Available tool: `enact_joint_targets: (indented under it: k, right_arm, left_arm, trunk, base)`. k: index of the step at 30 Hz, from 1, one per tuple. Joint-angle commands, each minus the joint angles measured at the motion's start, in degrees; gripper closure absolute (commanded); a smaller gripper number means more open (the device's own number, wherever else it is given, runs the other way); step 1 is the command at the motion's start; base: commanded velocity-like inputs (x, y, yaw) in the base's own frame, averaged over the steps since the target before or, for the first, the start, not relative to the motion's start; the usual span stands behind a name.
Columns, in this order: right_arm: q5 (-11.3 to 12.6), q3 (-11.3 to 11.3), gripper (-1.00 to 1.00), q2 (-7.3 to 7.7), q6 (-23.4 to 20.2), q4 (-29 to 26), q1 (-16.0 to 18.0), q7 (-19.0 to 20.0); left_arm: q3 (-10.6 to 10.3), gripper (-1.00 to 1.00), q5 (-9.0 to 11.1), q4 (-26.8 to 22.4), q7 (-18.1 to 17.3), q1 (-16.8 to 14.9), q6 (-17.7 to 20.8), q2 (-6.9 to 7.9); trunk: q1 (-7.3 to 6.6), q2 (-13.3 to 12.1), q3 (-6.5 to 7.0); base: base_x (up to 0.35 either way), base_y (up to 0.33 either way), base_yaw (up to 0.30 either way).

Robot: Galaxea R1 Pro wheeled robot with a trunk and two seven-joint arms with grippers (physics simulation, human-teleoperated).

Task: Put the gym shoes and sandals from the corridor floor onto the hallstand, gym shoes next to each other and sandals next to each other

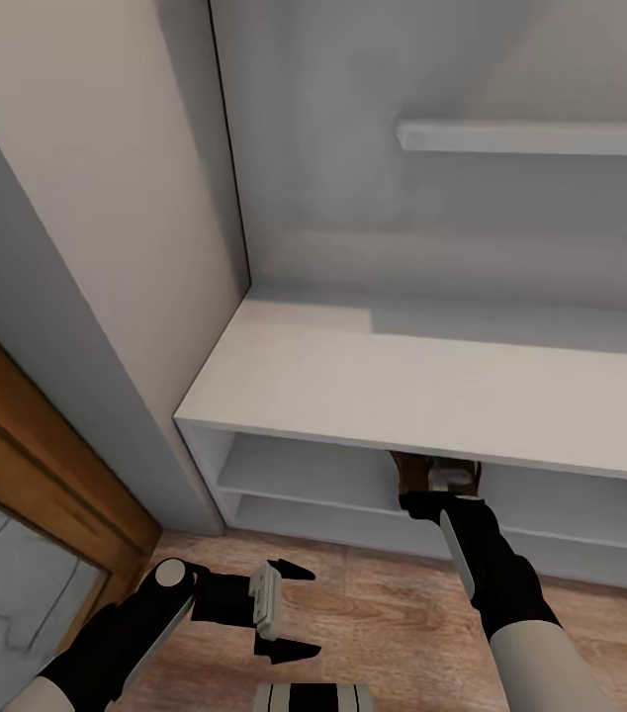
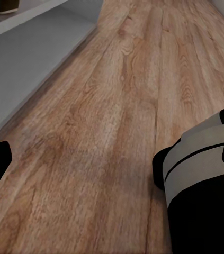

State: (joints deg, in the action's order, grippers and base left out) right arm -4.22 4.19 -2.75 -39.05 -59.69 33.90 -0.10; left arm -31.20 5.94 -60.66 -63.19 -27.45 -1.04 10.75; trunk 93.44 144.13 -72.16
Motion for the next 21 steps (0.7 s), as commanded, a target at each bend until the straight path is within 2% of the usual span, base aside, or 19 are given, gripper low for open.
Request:
enact_joint_targets:
  k: [1, 4, 11, 21]
  right_arm:
    - [-0.3, 0.1, 1.00, -0.06, -0.3, -0.1, 0.0, 0.0]
    - [-0.3, 0.1, 1.00, -0.06, -0.3, -0.1, 0.0, 0.0]
    - [-0.3, 0.2, 1.00, -0.06, -0.3, 0.0, 0.0, 0.0]
    - [-0.3, 0.1, 1.00, -0.06, -0.3, 0.0, 0.0, 0.0]
  left_arm:
    - [-0.2, -1.00, 0.3, 0.0, 0.0, -0.1, -0.1, 0.06]
    - [-0.2, -1.00, 0.3, 0.0, 0.0, -0.1, -0.1, 0.06]
    - [-0.2, -1.00, 0.3, 0.0, 0.0, -0.1, -0.1, 0.06]
    - [-0.2, -1.00, 0.3, 0.0, 0.0, -0.1, -0.1, 0.06]
  trunk:
    - [-0.01, 0.0, -0.04]
    - [-0.01, 0.0, -0.04]
    - [-0.01, 0.0, -0.04]
    - [-0.01, 0.0, -0.04]
  base:
    - [0.015, -0.005, 0.000]
    - [0.008, -0.003, 0.000]
    - [0.162, 0.000, 0.000]
    - [0.013, 0.000, 0.000]
